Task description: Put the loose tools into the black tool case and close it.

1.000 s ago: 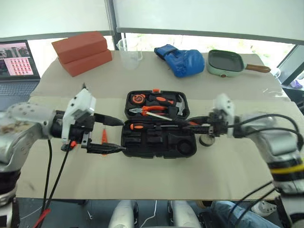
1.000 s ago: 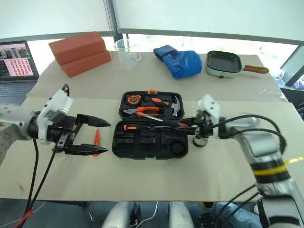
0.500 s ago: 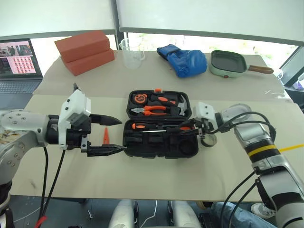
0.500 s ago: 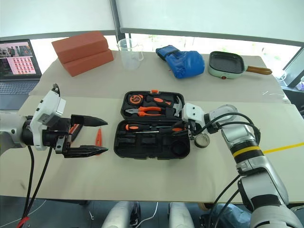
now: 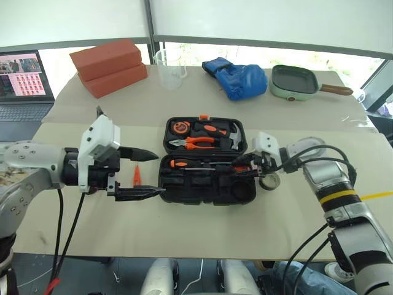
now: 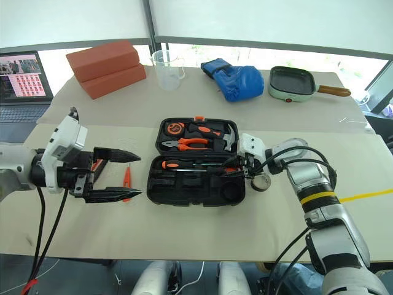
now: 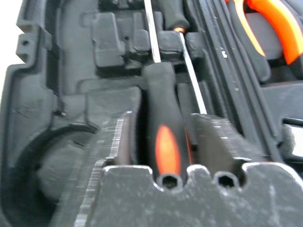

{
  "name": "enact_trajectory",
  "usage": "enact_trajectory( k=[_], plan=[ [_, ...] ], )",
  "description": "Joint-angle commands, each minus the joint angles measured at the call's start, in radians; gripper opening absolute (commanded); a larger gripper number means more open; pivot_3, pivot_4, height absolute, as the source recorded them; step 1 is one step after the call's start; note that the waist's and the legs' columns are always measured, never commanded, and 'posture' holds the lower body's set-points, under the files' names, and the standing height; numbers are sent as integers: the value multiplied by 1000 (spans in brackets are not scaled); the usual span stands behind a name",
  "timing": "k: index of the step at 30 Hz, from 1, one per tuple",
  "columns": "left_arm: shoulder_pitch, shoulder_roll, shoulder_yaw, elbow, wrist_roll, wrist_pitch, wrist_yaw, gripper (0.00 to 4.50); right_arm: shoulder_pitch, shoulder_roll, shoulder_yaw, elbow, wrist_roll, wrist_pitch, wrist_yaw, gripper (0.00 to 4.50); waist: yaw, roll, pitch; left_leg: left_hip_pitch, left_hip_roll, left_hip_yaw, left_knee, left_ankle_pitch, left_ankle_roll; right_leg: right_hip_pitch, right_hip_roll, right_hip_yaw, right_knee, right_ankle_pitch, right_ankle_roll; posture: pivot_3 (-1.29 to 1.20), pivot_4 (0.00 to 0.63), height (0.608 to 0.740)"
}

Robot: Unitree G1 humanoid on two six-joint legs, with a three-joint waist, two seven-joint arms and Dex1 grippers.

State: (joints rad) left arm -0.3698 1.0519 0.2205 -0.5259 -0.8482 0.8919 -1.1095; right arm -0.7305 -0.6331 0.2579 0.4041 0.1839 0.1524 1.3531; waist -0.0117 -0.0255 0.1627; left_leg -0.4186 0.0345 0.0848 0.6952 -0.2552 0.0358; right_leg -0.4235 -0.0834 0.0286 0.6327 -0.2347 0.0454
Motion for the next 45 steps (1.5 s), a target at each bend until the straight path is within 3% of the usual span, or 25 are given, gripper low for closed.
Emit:
enact_trajectory(
  k=[1, 2, 3, 6, 9, 20, 31, 38, 42, 45],
  plan=[
    [-30, 8, 0, 16, 3, -32, -6, 4500, -17, 6, -59, -178, 95, 122, 8, 3981, -1, 0, 0, 0, 0, 0, 0, 0, 0, 0, 0, 0, 0, 0, 0, 0, 150, 738],
    [-34, 7, -3, 20, 5, -34, -7, 4500, -17, 11, -60, -208, 104, 145, -3, 4367, -1, 0, 0, 0, 0, 0, 0, 0, 0, 0, 0, 0, 0, 0, 0, 0, 150, 738],
    [-39, 6, -7, 24, 6, -36, -7, 4500, -17, 17, -59, -228, 106, 162, -15, 4481, -1, 0, 0, 0, 0, 0, 0, 0, 0, -1, 0, 0, 1, 0, 0, 0, 150, 738],
    [-55, -1, -22, 32, 8, -42, -3, 4500, -10, 44, -49, -242, 82, 168, -57, 4481, -1, 0, 0, 0, 0, 0, 0, 0, 0, 0, 1, 0, 1, 0, 0, 0, 150, 738],
    [-57, 0, -28, 34, 9, -47, -5, 4500, -3, 66, -43, -219, 61, 169, -87, 3725, 1, 0, 0, 0, 0, 0, 0, 0, 0, 0, 1, 0, 0, 0, 0, 0, 150, 738],
    [-61, 10, -39, 52, 26, -65, -21, 4500, -6, 117, -35, -84, 20, 121, -121, 75, -1, 0, 0, 0, 0, 2, 0, 0, -1, 0, 1, 0, 1, 0, 0, 0, 150, 738],
    [-66, 37, -33, 79, 47, -81, -53, 4500, 21, 142, 60, -11, -98, 17, -116, 75, -1, 0, 0, 2, 0, 2, 0, 0, -1, 1, 1, 0, 0, 0, 0, 0, 150, 738],
    [-82, 23, -50, 85, 59, -92, -56, 4500, -3, 177, 119, 65, -227, -54, -204, 75, -11, -2, -2, 5, 2, 3, -1, 1, -2, 4, 2, 0, 1, 0, -2, 0, 150, 738],
    [-75, 20, -53, 92, 67, -102, -53, 4500, -17, 177, 61, -12, -155, 25, -172, 75, -11, -2, -2, 10, 5, 3, -1, 3, -5, 6, 6, 2, 4, 2, -5, 0, 150, 738],
    [-35, 17, -29, 96, 71, -96, -31, 4500, -33, 162, -58, -166, 11, 167, -135, 75, -6, -2, -1, 10, 5, 5, -1, 4, -7, 3, 6, 2, 9, 1, -7, 0, 150, 738]
  ],
)
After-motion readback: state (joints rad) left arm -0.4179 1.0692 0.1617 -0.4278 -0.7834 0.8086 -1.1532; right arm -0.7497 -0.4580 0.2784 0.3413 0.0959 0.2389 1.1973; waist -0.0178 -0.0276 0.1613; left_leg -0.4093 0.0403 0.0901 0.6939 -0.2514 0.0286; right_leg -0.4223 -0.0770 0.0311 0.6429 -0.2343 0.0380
